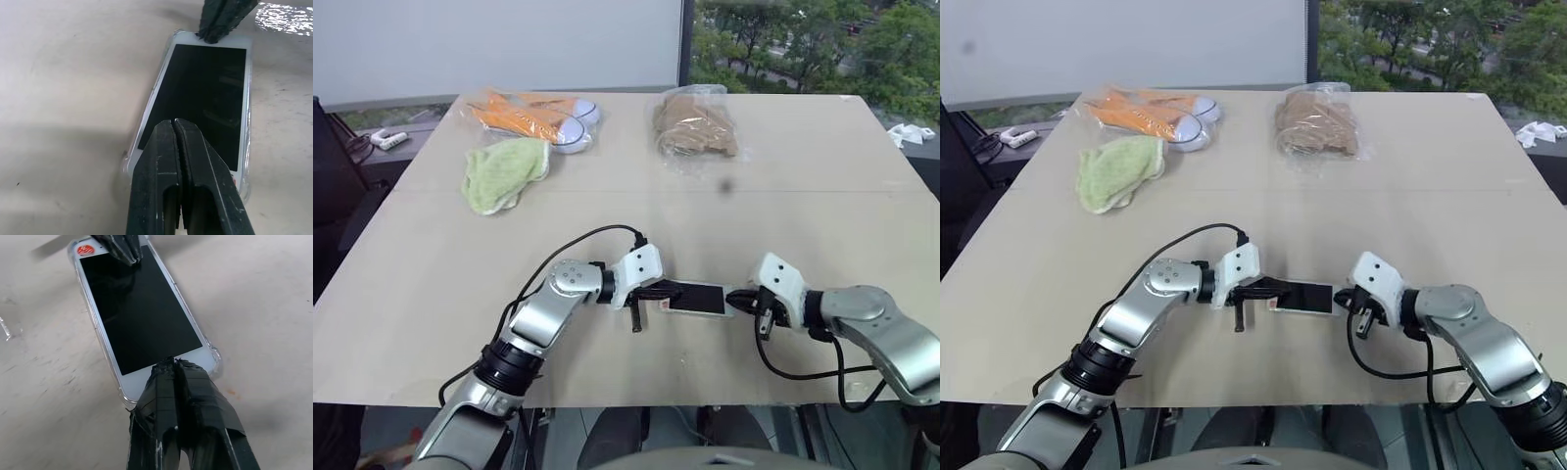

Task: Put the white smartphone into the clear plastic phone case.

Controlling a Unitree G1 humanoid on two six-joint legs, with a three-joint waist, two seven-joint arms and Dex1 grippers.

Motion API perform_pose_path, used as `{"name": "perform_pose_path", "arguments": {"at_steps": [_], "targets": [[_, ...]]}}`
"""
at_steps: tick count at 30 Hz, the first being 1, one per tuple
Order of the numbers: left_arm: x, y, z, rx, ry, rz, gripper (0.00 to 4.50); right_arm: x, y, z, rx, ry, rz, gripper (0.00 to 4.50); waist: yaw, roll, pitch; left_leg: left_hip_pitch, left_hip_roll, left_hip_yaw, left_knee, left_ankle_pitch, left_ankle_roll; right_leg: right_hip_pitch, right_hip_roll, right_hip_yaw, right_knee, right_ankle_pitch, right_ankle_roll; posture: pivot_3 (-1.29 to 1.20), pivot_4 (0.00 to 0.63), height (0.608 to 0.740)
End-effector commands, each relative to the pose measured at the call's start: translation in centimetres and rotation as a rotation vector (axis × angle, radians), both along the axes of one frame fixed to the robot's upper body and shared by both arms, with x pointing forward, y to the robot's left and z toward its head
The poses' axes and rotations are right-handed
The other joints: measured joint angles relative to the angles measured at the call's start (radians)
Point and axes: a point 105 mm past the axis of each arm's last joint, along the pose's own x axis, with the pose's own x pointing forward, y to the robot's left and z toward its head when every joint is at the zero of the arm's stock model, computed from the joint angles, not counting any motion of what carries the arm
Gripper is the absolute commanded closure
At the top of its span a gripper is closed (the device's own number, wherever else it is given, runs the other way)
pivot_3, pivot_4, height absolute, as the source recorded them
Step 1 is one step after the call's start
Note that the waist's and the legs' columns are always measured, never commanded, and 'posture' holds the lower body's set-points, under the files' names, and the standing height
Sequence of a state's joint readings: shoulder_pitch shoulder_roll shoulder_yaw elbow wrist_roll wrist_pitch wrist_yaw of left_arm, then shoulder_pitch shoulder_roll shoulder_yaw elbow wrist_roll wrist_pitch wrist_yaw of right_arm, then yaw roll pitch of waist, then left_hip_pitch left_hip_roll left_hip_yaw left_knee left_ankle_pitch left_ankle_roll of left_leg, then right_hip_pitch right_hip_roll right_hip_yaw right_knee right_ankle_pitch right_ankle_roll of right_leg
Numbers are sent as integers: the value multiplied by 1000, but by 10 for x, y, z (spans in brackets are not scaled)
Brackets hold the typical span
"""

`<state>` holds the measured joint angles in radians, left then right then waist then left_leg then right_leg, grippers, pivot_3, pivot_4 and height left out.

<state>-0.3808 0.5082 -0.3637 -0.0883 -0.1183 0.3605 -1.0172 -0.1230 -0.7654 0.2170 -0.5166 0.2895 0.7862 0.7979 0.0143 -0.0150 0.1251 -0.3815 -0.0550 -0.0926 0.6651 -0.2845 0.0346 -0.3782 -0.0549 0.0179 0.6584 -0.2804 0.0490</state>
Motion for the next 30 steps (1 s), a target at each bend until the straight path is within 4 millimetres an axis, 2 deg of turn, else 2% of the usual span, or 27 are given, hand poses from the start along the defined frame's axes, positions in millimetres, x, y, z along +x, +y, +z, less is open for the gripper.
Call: {"name": "perform_pose_path", "arguments": {"at_steps": [1, 6, 10, 12, 17, 21, 26, 28, 30], "targets": [[-1, 0, -2, 16, -8, -3, 4433, -39, 8, -34, 15, 253, 101, 4500, 2, 0, 0, 0, 0, 0, 0, 0, 0, 0, 0, 0, 0, 0, 0, 0, 150, 740], [-1, 0, -2, 16, -8, -1, 4433, -51, 12, -30, 10, 252, 210, 4500, 1, 0, 0, -1, 0, -1, -1, 0, 0, 0, 0, -1, -2, 0, 0, 0, 150, 740], [-1, 1, -2, 17, -7, -1, 4433, -41, 19, -15, 90, 148, 226, 4500, -1, 0, 0, -1, 0, -1, -1, 0, 0, 0, 0, -1, -1, 0, 0, 0, 150, 740], [-1, 0, -2, 17, -7, -3, 4433, -42, 21, -9, 124, 144, 245, 4500, 0, 2, 4, -1, 0, -1, 0, 0, 0, 0, 0, -1, -1, 0, 0, 0, 150, 740], [-1, -2, -1, 16, -10, -8, 4433, -38, 14, -17, 74, 131, 231, 4500, -1, 4, 5, -1, 0, -1, 1, 0, 0, 0, 0, -1, 1, 0, 0, 0, 150, 740], [-2, -1, -2, 17, -10, -9, 4433, -36, 22, 3, 198, 98, 244, 4500, -1, 4, 5, -1, 0, -1, 1, 0, 0, 0, 0, -1, 1, 0, 0, 0, 150, 740], [-1, -2, -2, 17, -11, -13, 4433, -20, 25, 30, 377, 2, 178, 4500, -1, 4, 6, -2, 0, -1, 1, 0, 0, 0, 0, -1, 1, 0, 0, 0, 150, 740], [-1, -3, -2, 16, -11, -16, 4433, -17, 21, 30, 373, 2, 152, 4500, -1, 4, 6, -2, 0, -1, 1, 0, 0, -1, 0, -1, 1, 0, 0, 0, 150, 740], [-1, -3, -2, 15, -11, -16, 4433, -16, 13, 20, 317, 8, 137, 4500, 0, 5, 6, -2, 0, -1, 1, 0, 0, -1, 0, -1, 1, 0, 0, 0, 150, 740]]}}
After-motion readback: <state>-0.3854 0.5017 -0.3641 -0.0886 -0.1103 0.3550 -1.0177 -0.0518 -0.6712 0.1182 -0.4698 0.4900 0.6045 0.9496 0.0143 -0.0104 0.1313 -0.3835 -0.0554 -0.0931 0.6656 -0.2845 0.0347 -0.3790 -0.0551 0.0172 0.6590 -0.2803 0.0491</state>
